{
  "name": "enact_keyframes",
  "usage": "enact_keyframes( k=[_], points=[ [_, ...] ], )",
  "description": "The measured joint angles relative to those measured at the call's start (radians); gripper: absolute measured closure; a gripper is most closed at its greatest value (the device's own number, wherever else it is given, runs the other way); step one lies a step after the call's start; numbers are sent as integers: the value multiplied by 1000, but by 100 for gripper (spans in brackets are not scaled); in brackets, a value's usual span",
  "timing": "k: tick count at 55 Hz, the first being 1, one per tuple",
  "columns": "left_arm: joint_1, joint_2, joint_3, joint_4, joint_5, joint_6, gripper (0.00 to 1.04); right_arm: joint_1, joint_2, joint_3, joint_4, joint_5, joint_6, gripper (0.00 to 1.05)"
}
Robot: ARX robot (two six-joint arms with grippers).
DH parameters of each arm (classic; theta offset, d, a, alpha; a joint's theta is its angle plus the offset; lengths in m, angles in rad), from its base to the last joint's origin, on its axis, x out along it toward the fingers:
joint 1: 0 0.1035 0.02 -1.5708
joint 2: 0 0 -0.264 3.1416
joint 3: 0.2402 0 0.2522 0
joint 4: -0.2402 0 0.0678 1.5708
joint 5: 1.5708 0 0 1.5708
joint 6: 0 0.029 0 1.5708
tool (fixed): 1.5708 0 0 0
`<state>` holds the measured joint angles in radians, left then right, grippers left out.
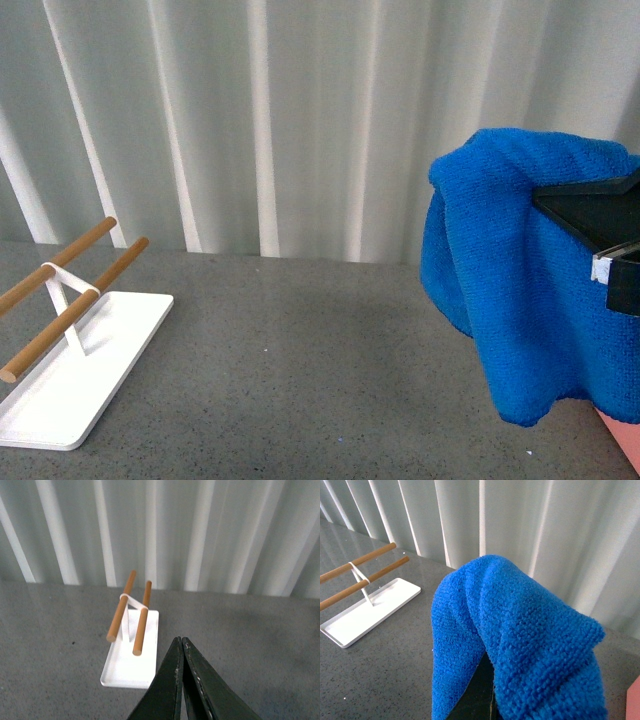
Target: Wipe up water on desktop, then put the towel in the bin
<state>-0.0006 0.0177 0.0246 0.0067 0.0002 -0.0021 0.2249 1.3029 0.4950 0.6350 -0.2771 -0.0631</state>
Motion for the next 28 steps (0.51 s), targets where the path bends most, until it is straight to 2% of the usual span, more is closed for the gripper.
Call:
enact_keyframes(
  k=[16,28],
  points=[
    [0,-14,0,-6,0,0,101,6,0,6,-16,19,9,101],
    [0,-14,0,-6,0,-1,62,26,128,121,-125,80,100,101]
  ],
)
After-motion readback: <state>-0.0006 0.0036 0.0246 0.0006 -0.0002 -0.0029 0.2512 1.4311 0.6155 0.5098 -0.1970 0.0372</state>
